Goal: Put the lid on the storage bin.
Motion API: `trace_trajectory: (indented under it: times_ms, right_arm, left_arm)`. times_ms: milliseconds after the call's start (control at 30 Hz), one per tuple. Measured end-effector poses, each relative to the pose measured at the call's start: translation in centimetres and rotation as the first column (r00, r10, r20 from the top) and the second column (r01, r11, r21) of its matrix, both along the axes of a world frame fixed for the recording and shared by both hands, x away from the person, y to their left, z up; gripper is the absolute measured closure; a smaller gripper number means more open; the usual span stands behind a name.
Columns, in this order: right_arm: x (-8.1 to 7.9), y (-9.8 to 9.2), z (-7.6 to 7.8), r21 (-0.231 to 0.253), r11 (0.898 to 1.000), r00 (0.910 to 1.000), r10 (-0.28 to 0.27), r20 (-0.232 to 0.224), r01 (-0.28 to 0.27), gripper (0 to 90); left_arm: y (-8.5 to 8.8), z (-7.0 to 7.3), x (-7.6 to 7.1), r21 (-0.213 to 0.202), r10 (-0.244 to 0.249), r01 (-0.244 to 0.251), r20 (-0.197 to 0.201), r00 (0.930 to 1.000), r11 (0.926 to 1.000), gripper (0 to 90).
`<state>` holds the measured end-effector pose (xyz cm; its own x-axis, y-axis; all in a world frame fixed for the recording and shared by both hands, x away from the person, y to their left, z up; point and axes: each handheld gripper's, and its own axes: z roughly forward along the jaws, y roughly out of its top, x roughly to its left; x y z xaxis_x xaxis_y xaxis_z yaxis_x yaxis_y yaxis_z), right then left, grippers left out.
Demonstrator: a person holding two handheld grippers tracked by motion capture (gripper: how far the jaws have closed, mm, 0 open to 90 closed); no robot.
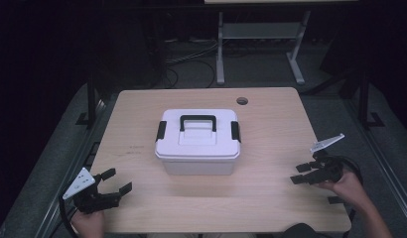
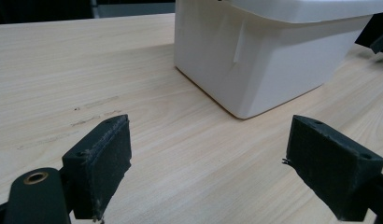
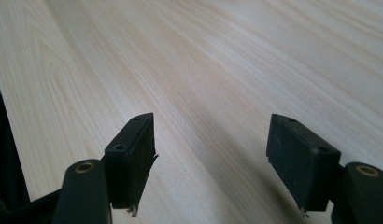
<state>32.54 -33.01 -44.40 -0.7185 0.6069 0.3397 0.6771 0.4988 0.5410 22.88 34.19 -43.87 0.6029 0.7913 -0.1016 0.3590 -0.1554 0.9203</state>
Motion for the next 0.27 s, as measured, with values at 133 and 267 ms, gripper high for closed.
trace_trajectory:
  times_ms: [133, 267]
  right_arm:
    - [-0.44, -0.21, -0.24, 0.005, 1.0, 1.0, -0.006, -0.002, 0.006, 31.7]
    - [-0.81, -0.31, -0.4, 0.008, 1.0, 1.0, -0.006, -0.003, 0.006, 31.4]
  left_arm:
    - [-0.02, 0.0, -0.01, 0.001, 0.001, -0.001, 0.0, 1.0, 1.0, 13.2]
    - [0.01, 0.01, 0.03, 0.002, 0.0, 0.0, 0.001, 1.0, 1.0, 13.2]
